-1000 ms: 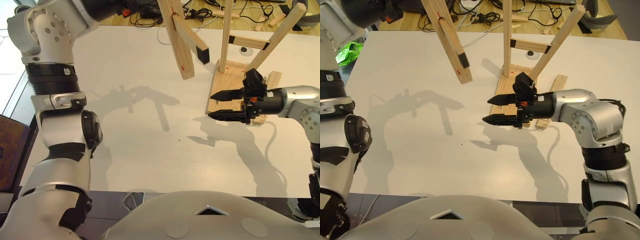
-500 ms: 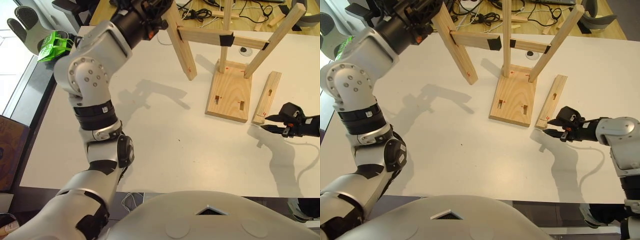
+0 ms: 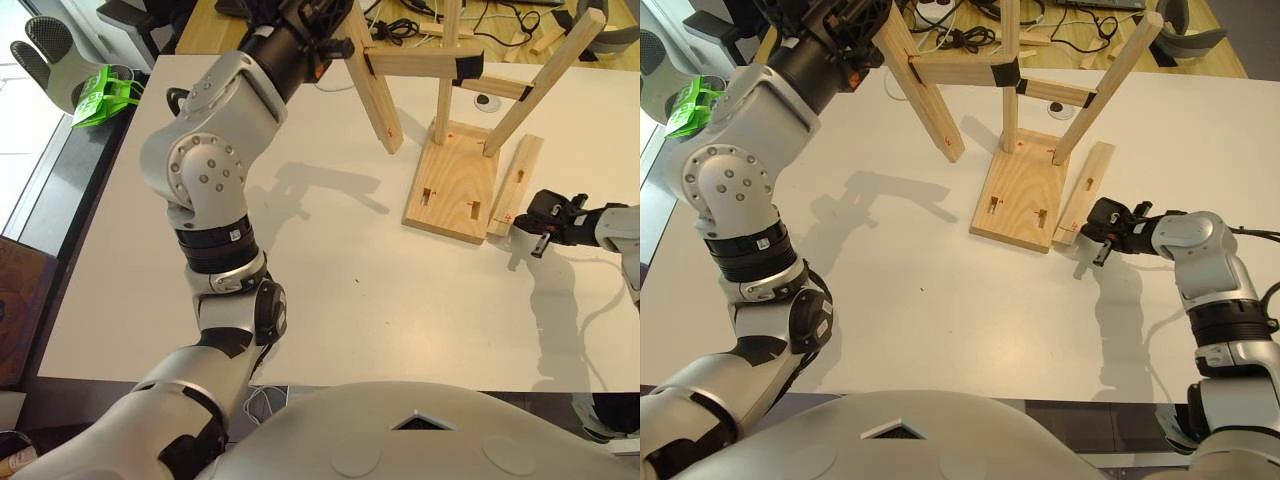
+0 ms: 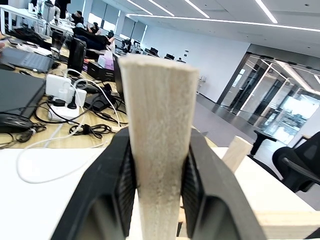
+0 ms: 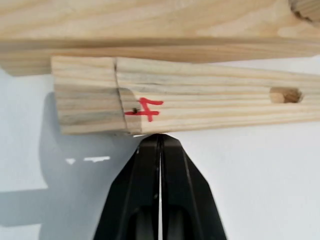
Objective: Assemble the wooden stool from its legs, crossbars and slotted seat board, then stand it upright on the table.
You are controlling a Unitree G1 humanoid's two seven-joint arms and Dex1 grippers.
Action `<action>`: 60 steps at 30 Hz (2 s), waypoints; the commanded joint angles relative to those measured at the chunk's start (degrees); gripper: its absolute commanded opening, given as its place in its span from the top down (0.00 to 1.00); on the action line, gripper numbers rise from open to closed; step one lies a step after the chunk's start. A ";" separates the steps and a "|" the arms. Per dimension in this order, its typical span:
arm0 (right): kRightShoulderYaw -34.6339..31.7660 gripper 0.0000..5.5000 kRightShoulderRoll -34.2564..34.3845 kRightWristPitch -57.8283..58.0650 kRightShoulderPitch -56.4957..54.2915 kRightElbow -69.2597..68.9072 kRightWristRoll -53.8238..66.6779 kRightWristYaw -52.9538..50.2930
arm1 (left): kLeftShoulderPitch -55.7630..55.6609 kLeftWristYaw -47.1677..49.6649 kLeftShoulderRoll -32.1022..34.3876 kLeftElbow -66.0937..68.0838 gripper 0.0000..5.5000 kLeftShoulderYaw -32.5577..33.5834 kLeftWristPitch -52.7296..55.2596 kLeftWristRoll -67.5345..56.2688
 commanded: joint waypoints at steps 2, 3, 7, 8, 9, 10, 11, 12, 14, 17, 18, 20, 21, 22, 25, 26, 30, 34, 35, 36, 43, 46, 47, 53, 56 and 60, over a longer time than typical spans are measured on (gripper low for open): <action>2.61 1.00 5.46 -0.21 -4.10 5.85 -1.36 0.78 | -0.87 0.76 0.06 -0.16 0.82 -0.77 -1.07 1.36; 2.80 1.00 6.05 -0.32 -4.79 6.31 -1.39 0.89 | -0.58 0.80 -0.17 -0.29 0.82 -0.99 -1.19 1.40; 2.31 1.00 8.18 0.53 -7.15 7.94 -0.71 0.43 | 1.87 0.74 -1.12 -1.99 0.82 -3.35 -1.98 2.47; 2.17 1.00 8.14 0.82 -7.10 7.70 -0.82 0.25 | 2.53 0.36 -1.02 -2.39 0.82 -4.29 -2.48 3.01; 2.22 1.00 7.15 1.73 -6.10 6.14 -0.87 1.16 | 3.34 -0.42 -0.81 -2.69 0.82 -5.29 -3.29 3.53; 2.12 1.00 5.97 2.82 -4.82 4.15 -0.77 2.10 | 4.08 -1.22 -0.70 -2.79 0.82 -6.01 -4.07 3.86; 1.94 1.00 4.27 4.82 -2.99 1.01 -0.22 3.79 | 4.95 -2.52 -0.32 -2.65 0.82 -6.99 -5.37 4.45; 1.61 1.00 2.29 6.21 -0.72 -2.61 0.49 5.56 | 5.82 -3.63 -0.30 -2.46 0.82 -7.56 -6.58 4.79; -0.07 1.00 -2.24 9.65 5.10 -10.81 1.80 7.96 | 7.74 -6.75 -0.69 -0.95 0.82 -8.62 -10.94 5.64; -3.61 1.00 -7.46 13.63 13.17 -20.13 4.09 9.76 | 9.80 -12.32 -0.74 3.74 0.82 -10.35 -18.42 7.52; -4.94 1.00 -8.54 15.09 15.34 -22.74 5.13 10.08 | 10.01 -13.78 -0.64 5.80 0.82 -10.64 -20.55 8.22; -7.01 1.00 -10.46 16.97 18.86 -26.55 6.53 10.56 | 9.93 -16.07 -0.13 9.08 0.82 -11.45 -23.12 9.45; -7.71 1.00 -11.22 17.63 20.14 -27.71 6.83 10.54 | 9.86 -17.12 0.17 10.31 0.82 -11.97 -24.04 10.08; -8.29 1.00 -11.73 18.00 21.23 -28.31 6.85 10.38 | 9.79 -18.00 0.50 11.33 0.82 -12.56 -24.41 10.69; -9.34 1.00 -11.77 18.40 22.85 -28.49 6.68 8.77 | 9.99 -20.11 1.59 13.55 0.82 -15.07 -25.22 13.24; -9.30 1.00 -11.55 18.49 22.89 -28.67 6.72 8.55 | 10.41 -20.26 1.55 13.81 0.82 -15.63 -25.62 14.02; -8.87 1.00 -10.74 18.31 22.82 -28.81 6.66 7.72 | 11.87 -18.96 -0.07 13.82 0.82 -17.37 -27.14 16.36; -8.38 1.00 -10.05 17.73 22.28 -27.82 6.21 6.71 | 10.98 -16.13 -1.97 13.78 0.82 -17.46 -29.39 18.49; -8.25 1.00 -9.94 17.51 22.25 -27.52 6.06 6.46 | 10.63 -15.68 -2.10 13.78 0.82 -17.52 -29.86 19.07; -8.19 1.00 -9.79 17.45 22.23 -27.36 5.99 6.21 | 10.31 -15.50 -1.87 13.84 0.82 -17.86 -30.30 20.01; -7.83 1.00 -9.29 17.50 21.63 -27.08 6.30 5.70 | 11.05 -16.35 -0.70 12.09 0.82 -17.66 -29.90 21.42; -7.91 1.00 -9.18 17.21 21.67 -26.46 6.21 5.38 | 11.03 -16.13 -1.16 10.99 0.82 -16.61 -28.19 19.95; -7.87 1.00 -9.12 17.08 21.55 -26.20 6.15 5.30 | 11.05 -16.04 -1.32 10.61 0.82 -16.45 -27.65 19.61; -7.71 1.00 -6.39 16.65 18.25 -23.48 6.04 2.36 | 11.12 -14.90 -2.89 7.55 0.82 -15.67 -23.77 17.75; -7.32 1.00 -6.51 16.46 18.75 -23.34 6.13 2.55 | 11.45 -14.61 -3.56 6.74 0.82 -16.17 -22.82 17.41; -7.23 1.00 -6.40 16.85 19.07 -24.32 6.79 2.93 | 12.74 -14.88 -3.06 7.70 0.82 -16.98 -24.28 18.86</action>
